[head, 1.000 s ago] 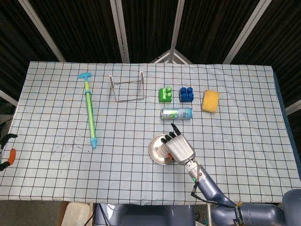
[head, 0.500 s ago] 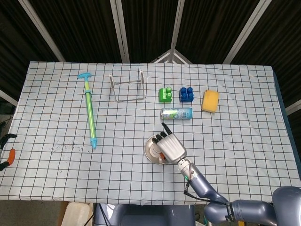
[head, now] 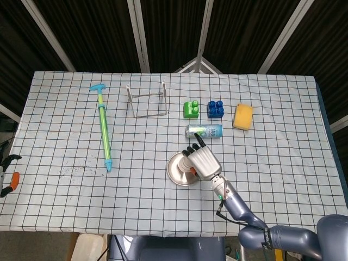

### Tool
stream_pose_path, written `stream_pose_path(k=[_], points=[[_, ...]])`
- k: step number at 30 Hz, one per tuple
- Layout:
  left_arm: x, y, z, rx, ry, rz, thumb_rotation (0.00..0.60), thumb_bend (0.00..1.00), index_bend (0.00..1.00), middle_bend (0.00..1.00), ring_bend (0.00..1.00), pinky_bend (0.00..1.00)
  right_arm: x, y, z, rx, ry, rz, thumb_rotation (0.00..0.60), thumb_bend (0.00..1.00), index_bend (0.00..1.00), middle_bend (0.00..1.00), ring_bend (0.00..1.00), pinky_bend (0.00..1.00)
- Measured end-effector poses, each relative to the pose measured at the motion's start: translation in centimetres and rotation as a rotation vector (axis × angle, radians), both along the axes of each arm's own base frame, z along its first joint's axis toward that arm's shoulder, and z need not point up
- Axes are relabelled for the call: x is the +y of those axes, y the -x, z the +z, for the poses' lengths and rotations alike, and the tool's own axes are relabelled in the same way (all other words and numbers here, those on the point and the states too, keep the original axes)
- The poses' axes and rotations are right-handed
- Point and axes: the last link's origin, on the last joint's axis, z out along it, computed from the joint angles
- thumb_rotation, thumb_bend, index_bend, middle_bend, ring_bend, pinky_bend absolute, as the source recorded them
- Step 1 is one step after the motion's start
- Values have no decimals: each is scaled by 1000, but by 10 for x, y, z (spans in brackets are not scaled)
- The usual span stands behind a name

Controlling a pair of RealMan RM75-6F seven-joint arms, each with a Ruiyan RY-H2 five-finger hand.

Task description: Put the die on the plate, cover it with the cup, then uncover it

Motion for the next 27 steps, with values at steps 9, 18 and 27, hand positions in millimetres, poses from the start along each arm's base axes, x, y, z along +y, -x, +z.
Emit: stream_pose_path(k=[9, 18, 27], points=[[0, -1, -1, -1, 3, -2, 600, 674, 301, 0, 0, 95, 21, 15, 5, 18, -49, -6, 600, 404, 559, 578, 312, 0], [-1, -2, -1, -6, 4, -7, 600, 674, 304, 0, 0, 95, 43, 1, -4, -3, -115, 53, 600, 403, 559, 578, 312, 0], [-1, 1, 3, -15, -2, -2, 600, 674, 309, 0, 0, 95, 19, -10, -18, -8, -102, 44, 600, 404, 559, 578, 312, 0]])
